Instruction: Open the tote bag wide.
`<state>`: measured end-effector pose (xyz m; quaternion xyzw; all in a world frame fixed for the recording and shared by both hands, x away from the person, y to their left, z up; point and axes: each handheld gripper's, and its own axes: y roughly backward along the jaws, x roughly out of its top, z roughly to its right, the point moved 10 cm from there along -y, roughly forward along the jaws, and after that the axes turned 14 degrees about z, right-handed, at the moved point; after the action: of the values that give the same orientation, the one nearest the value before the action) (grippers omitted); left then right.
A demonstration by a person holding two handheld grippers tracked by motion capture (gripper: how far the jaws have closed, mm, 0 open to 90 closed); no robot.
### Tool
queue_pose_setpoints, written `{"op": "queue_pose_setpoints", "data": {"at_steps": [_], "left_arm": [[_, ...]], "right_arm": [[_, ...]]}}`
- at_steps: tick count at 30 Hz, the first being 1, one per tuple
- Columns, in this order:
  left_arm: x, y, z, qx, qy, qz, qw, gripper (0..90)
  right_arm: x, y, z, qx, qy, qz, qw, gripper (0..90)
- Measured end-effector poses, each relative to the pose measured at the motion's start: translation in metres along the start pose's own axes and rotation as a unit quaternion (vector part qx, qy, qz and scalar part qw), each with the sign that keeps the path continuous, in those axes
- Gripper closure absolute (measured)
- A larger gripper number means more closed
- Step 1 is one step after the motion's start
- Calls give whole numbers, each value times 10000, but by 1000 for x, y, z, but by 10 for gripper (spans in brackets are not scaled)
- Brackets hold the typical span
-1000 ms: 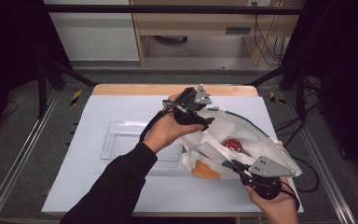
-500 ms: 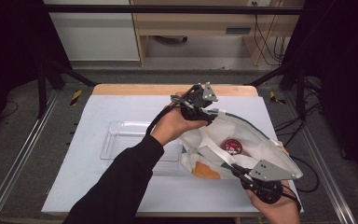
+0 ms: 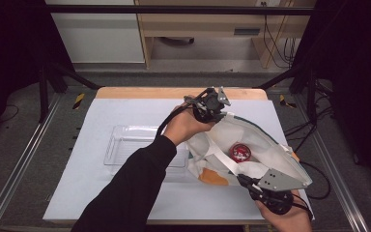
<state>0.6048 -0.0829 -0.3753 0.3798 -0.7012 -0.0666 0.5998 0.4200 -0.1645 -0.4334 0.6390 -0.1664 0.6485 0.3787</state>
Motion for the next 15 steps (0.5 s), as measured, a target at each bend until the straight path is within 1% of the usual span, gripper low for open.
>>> {"op": "queue_pose_setpoints", "data": {"at_steps": [2,3,4,6,7,8,9,11,15], "left_arm": [[0,-2,0,-83,20,-38,10000,869],[0,-2,0,-83,20,-38,10000,877],[0,-3,0,-130,37,-56,9999,879],[1,-4,1,-112,40,-47,9999,881],[1,-4,1,-112,40,-47,9999,881],[1,-4,0,-86,22,-75,9999,881],[1,-4,0,-80,21,-70,9999,881],[1,-5,0,-53,48,-55,10000,882],[1,-5,-1,-45,59,-76,9999,884]], "right_arm": [[2,0,-3,78,-1,37,10000,898],[2,0,-3,78,-1,37,10000,898],[1,-1,-4,78,35,-26,10000,898],[-2,-2,-4,18,76,-117,9999,885],[-3,-3,-3,-7,84,-145,9999,866],[-3,-3,-3,-7,84,-145,9999,866],[-3,-5,-2,-82,87,-136,9998,811],[-3,-6,-2,-110,59,-134,9998,725],[-6,-13,-4,-187,51,-252,9995,491]]}}
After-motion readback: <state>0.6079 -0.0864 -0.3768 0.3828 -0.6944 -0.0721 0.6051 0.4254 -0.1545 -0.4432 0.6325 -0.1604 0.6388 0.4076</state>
